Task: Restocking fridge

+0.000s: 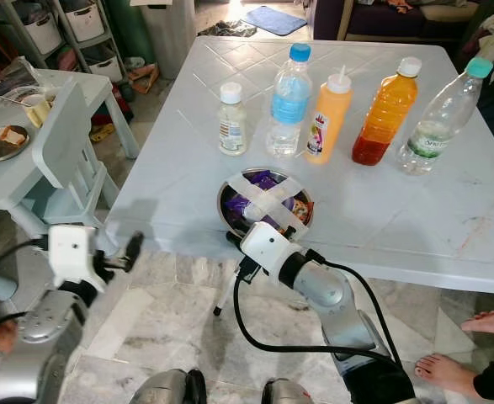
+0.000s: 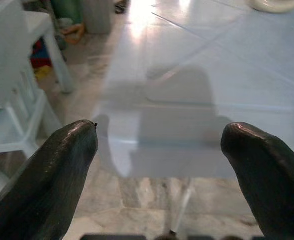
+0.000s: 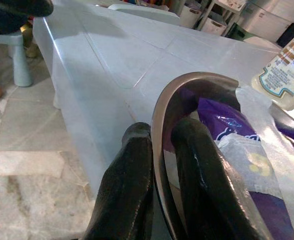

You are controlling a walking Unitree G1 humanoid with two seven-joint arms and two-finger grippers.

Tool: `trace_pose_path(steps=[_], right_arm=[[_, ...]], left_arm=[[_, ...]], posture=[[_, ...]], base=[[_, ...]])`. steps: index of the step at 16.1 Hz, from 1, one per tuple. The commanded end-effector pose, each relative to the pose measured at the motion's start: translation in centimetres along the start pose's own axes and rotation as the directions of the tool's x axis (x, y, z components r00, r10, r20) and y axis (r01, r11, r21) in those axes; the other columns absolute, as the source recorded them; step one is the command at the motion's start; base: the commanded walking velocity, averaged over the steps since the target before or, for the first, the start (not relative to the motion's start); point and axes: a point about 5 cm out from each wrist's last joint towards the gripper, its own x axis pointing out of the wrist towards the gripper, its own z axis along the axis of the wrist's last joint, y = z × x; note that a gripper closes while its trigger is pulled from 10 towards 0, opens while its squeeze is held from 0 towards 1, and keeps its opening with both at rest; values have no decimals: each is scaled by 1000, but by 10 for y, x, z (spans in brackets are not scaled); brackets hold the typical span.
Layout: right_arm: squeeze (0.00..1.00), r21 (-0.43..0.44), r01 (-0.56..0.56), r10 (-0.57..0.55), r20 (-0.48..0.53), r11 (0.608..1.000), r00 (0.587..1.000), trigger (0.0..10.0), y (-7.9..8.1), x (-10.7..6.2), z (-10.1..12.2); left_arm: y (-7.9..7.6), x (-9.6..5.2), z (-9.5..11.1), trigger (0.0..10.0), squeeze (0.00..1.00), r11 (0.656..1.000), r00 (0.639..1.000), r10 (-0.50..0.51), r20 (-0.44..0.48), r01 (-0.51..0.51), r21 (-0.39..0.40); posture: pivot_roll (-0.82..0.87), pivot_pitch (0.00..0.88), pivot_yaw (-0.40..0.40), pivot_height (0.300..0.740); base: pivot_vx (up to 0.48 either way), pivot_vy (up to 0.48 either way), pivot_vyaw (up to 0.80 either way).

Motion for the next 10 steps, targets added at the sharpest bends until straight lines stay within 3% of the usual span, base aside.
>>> trace_pose_path(steps=[1, 5, 10], right_arm=[[0, -20, -12, 13, 28, 1000, 1000, 10000, 2, 2, 7], [0, -15, -36, 37, 35, 999, 999, 10000, 8, 3, 8], [0, -32, -21, 22, 27, 999, 999, 10000, 2, -1, 5]], left_arm=[[3, -2, -1, 10000, 0, 1000, 1000, 16, -2, -16, 14], [5, 2, 1, 10000, 0, 1000, 1000, 21, 6, -21, 15], [2, 4, -1, 10000, 0, 1000, 1000, 12, 3, -12, 20]], posture=[[-34, 53, 47, 740], [-34, 51, 46, 740], [-43, 48, 47, 740]], base=[[-255, 0, 800], [-271, 0, 800], [-247, 0, 751]])
